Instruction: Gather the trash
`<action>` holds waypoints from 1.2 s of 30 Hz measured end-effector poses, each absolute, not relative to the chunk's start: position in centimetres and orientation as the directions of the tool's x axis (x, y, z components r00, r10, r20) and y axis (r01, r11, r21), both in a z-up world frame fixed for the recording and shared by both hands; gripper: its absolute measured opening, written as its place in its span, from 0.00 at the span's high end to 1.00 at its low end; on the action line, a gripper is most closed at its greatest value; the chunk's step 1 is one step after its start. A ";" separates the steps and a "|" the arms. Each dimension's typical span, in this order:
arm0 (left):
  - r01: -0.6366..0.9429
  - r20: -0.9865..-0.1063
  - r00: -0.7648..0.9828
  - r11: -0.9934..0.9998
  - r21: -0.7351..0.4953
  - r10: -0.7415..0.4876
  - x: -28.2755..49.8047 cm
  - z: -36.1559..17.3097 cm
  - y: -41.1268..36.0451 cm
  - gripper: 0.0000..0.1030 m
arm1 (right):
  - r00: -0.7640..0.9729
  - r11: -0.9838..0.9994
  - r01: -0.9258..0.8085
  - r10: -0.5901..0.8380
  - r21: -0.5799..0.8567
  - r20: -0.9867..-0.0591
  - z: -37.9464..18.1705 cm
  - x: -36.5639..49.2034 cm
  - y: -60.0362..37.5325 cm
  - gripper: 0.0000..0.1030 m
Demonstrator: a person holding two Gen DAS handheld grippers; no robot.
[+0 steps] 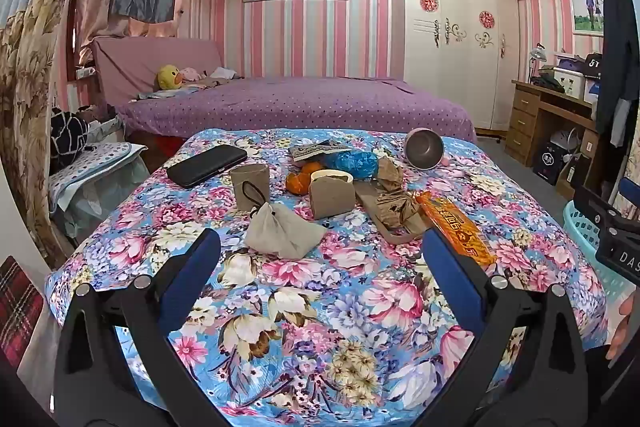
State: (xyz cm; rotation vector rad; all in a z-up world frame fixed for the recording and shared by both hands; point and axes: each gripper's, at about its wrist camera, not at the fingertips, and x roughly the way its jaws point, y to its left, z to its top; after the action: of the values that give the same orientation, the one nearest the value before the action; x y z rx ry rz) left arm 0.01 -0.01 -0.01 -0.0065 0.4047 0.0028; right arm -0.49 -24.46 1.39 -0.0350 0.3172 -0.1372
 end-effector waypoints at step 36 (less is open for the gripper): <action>-0.004 -0.394 0.919 1.000 -0.016 -0.002 0.1 -0.1 -0.1 0.05 | 0.942 0.989 0.132 -0.144 -0.060 -0.304 1.3 -0.8 -24.3 0.04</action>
State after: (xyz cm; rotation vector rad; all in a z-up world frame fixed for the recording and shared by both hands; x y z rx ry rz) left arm 0.09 -0.06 -0.09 -0.0165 0.4049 0.0010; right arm -0.77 -24.27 1.27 -0.0395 0.3126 -0.1404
